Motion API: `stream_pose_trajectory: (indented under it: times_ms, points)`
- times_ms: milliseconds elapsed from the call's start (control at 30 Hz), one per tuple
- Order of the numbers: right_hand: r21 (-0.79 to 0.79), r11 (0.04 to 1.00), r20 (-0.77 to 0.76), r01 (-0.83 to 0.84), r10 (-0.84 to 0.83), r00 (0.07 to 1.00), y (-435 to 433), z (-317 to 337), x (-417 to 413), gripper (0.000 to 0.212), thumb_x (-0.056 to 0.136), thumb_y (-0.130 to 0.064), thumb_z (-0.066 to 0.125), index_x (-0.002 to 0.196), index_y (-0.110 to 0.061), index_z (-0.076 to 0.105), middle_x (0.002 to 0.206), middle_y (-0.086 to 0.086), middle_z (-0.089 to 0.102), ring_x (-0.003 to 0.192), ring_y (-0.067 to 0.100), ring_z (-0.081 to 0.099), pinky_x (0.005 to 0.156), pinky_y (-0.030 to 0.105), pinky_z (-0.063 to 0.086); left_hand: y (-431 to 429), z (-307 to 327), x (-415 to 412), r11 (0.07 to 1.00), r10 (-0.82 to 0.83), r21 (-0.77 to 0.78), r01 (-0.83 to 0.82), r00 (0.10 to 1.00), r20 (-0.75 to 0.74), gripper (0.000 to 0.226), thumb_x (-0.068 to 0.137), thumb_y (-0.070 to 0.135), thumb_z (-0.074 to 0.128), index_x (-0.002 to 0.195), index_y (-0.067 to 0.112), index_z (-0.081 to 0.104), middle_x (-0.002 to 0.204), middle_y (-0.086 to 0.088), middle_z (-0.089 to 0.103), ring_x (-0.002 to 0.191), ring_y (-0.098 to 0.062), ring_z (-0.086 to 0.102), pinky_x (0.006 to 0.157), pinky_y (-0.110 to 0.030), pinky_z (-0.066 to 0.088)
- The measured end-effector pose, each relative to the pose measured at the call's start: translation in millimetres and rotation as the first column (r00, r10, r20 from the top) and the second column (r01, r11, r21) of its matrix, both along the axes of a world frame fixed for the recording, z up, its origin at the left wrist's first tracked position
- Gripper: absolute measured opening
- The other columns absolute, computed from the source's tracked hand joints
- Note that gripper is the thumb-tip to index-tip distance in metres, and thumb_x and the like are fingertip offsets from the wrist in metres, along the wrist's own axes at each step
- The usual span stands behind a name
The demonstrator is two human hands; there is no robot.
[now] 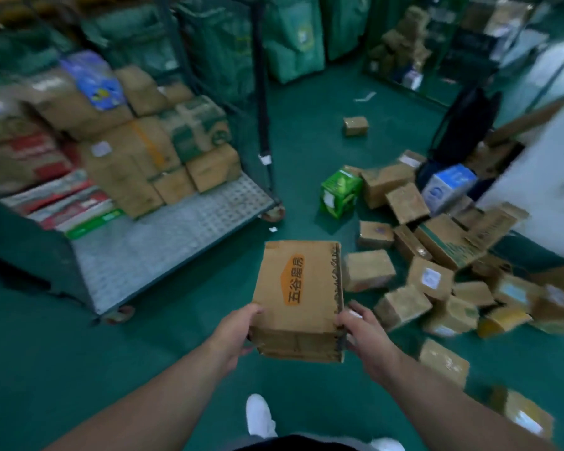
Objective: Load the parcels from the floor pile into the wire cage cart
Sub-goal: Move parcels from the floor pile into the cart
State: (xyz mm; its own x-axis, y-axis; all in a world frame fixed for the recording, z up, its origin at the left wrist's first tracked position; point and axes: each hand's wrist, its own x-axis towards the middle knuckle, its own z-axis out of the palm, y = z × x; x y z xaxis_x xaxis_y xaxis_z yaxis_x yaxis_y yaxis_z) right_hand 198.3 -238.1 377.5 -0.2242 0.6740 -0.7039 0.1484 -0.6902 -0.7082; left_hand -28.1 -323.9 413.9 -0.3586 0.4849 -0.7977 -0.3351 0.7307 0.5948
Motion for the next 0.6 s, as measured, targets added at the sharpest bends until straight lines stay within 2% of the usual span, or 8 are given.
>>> stream_pose_trajectory:
  times_ms: [100,167,233,333,467,533,600]
  points:
    - [0.034,0.997,-0.012,-0.068,0.068,0.998,-15.2,6.5,-69.4,0.08,0.066,-0.038,0.072,0.141,-0.022,0.05,0.128,0.002,0.063,0.115,0.021,0.061,0.096,0.047,0.052,-29.4,13.4,-60.9,0.994,0.104,0.034,-0.104,0.995,-0.006,0.031,0.095,0.044,0.067,0.106,0.015,0.071,0.109,-0.005,0.072,0.105,-0.024,0.064,0.1,-0.044,0.052]
    - [0.056,0.993,-0.032,-0.107,0.109,0.994,-26.4,22.3,-114.3,0.056,0.079,-0.033,0.066,0.133,-0.022,0.055,0.125,0.004,0.065,0.111,0.02,0.061,0.082,0.04,0.049,-45.4,25.2,-97.0,0.985,0.166,0.058,-0.164,0.986,-0.026,0.036,0.093,0.046,0.07,0.104,0.011,0.071,0.105,-0.007,0.072,0.101,-0.024,0.065,0.101,-0.046,0.053]
    - [0.084,0.986,-0.042,-0.147,0.151,0.988,-29.7,36.8,-143.7,0.04,0.091,-0.029,0.06,0.13,-0.02,0.058,0.123,0.005,0.066,0.108,0.02,0.061,0.078,0.037,0.046,-52.7,32.3,-121.9,0.97,0.23,0.083,-0.228,0.973,-0.027,0.039,0.091,0.046,0.072,0.103,0.009,0.071,0.104,-0.007,0.073,0.098,-0.022,0.066,0.1,-0.046,0.055]
    - [0.143,0.971,-0.019,-0.192,0.196,0.98,-25.8,56.9,-176.0,0.053,0.081,-0.04,0.058,0.13,-0.019,0.059,0.122,0.005,0.064,0.109,0.021,0.059,0.079,0.038,0.045,-57.2,40.6,-149.1,0.94,0.308,0.146,-0.308,0.951,0.028,0.037,0.091,0.046,0.072,0.101,0.01,0.072,0.099,-0.005,0.073,0.095,-0.02,0.066,0.098,-0.044,0.056]
    - [0.178,0.966,-0.035,-0.189,0.198,0.98,-17.8,72.8,-206.6,0.037,0.096,-0.034,0.05,0.129,-0.021,0.058,0.121,0.003,0.059,0.107,0.019,0.054,0.078,0.038,0.042,-58.7,43.5,-173.2,0.901,0.375,0.191,-0.39,0.92,0.11,0.036,0.09,0.045,0.074,0.102,0.011,0.072,0.1,-0.005,0.074,0.097,-0.021,0.066,0.094,-0.042,0.055]
    - [0.171,0.964,-0.059,-0.203,0.216,0.975,-14.3,76.9,-224.0,0.039,0.095,-0.034,0.052,0.131,-0.021,0.057,0.111,0.001,0.059,0.101,0.019,0.054,0.077,0.039,0.042,-60.3,43.4,-185.2,0.888,0.396,0.195,-0.416,0.908,0.135,0.036,0.089,0.045,0.074,0.103,0.011,0.072,0.1,-0.006,0.074,0.098,-0.022,0.066,0.092,-0.041,0.054]
    - [0.143,0.969,-0.073,-0.201,0.213,0.974,-12.3,83.2,-241.9,0.038,0.099,-0.032,0.053,0.137,-0.027,0.054,0.111,0.0,0.061,0.099,0.02,0.057,0.077,0.04,0.048,-60.0,44.6,-195.2,0.88,0.409,0.194,-0.433,0.9,0.152,0.037,0.089,0.046,0.074,0.103,0.011,0.072,0.097,-0.005,0.075,0.098,-0.023,0.067,0.094,-0.042,0.054]
